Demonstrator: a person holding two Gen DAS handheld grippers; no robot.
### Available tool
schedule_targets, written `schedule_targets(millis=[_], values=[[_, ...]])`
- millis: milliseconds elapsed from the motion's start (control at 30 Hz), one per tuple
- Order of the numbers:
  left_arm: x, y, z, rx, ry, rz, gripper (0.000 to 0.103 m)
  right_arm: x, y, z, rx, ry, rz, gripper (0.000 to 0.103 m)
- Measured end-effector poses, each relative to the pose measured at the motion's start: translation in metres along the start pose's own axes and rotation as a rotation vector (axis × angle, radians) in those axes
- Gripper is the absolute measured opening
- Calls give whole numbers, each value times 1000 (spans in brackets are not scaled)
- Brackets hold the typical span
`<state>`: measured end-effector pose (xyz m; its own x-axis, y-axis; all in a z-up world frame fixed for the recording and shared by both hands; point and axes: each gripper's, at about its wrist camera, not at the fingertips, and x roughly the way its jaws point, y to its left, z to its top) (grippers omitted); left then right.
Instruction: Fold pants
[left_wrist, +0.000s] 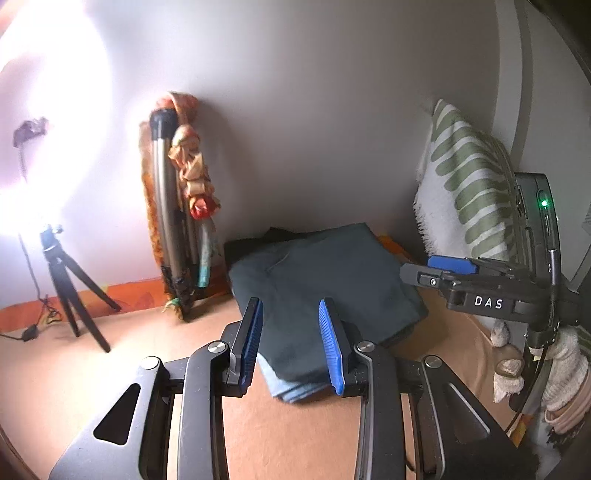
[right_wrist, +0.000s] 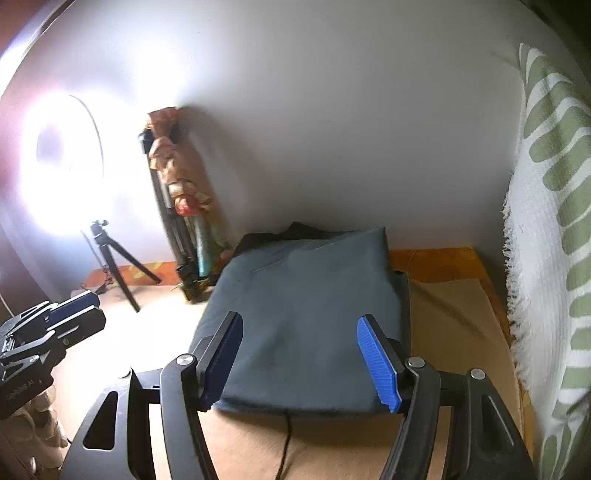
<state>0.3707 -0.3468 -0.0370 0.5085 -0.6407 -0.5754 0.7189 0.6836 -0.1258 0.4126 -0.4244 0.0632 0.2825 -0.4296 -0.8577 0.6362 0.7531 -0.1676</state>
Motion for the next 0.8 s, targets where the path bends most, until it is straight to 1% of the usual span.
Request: schedule_targets(millis=[133, 233, 300, 333, 367, 500, 633, 700, 767, 800], values=[[-23, -6, -10, -3, -20, -5, 30, -24, 16, -12, -34, -29, -16, 72], [-40, -12, -18, 6, -34, -5, 30, -41, 28, -22, -44, -44, -12, 73], [-54, -17, -24, 10, -52, -2, 45, -52, 36, -28, -45, -54, 1, 74], [-61, -19, -27, 8, -66, -3, 55, -59, 41, -32, -47, -60, 13, 75], [-67, -21, -29, 10, -77, -2, 58, -64, 45, -36, -51, -63, 23, 76], [-89, -31, -40, 32, -97, 4, 60, -83, 61, -48, -82, -79, 19, 79], [-105, -37, -50, 41, -108, 10, 63, -100, 68, -60, -76, -96, 22, 82], [-113, -39, -55, 37, -113, 11, 66, -108, 70, -68, -70, -105, 18, 84], [-119, -39, -60, 28, -118, 14, 71, -115, 71, -77, -68, -114, 0, 85], [-122, -39, -63, 27, -118, 14, 73, -117, 72, -80, -70, -114, -12, 86]])
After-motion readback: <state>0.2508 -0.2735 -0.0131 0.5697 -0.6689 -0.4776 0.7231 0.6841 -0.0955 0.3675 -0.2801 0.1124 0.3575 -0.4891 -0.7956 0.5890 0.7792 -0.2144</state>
